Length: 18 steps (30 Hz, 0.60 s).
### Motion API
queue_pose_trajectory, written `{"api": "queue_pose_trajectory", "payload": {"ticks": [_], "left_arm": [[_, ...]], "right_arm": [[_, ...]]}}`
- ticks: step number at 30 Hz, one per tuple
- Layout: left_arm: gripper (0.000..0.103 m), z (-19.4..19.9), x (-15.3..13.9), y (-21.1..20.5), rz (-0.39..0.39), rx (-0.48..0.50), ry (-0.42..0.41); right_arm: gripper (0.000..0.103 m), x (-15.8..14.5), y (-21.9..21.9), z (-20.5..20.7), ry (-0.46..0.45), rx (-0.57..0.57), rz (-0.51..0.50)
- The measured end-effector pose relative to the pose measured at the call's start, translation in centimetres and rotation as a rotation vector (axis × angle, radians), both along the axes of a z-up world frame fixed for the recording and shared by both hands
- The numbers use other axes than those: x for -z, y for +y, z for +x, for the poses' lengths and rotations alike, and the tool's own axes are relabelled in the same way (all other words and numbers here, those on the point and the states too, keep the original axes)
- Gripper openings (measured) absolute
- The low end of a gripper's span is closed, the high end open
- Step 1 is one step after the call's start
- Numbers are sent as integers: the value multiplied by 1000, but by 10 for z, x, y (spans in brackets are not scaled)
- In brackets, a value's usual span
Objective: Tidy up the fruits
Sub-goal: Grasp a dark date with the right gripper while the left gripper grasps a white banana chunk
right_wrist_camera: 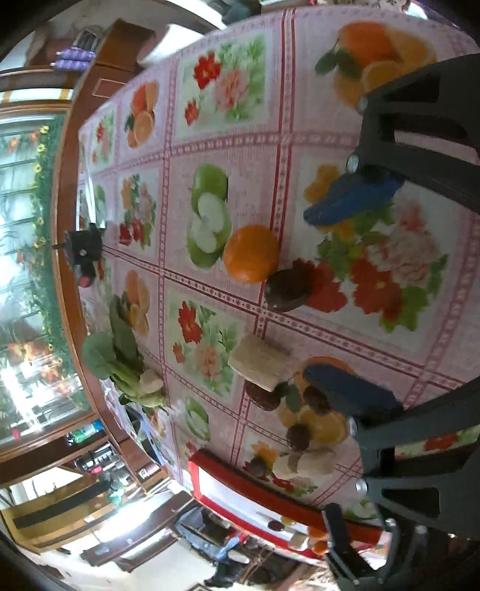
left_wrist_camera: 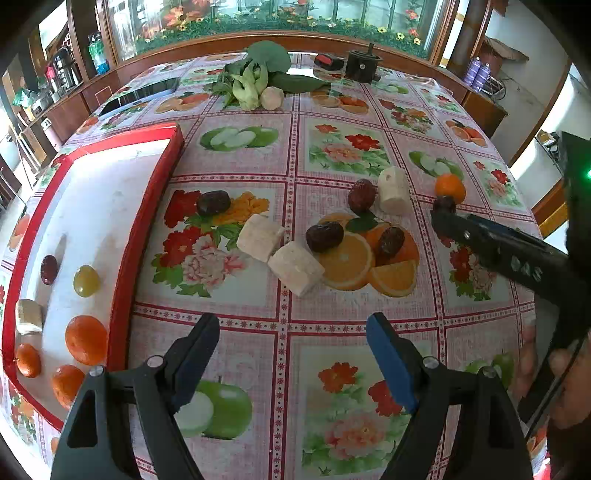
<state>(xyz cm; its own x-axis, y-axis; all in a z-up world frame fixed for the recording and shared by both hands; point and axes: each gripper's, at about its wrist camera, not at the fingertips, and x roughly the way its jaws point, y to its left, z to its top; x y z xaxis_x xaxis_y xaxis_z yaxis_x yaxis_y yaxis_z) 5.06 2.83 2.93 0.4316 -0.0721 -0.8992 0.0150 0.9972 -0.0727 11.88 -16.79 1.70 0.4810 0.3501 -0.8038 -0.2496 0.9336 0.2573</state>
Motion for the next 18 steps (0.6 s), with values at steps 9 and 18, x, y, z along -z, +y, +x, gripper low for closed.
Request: {"api": "queue_pose_trajectory", "payload": {"ticks": [9,18], "left_arm": [[84,20,9,3,-60,-45,16],[64,33,14,2,-54,-68,-8]], "right_arm": [[25,1,9,6,-46,-43,-80],[25,1,7,7,-59,-75,-81]]}}
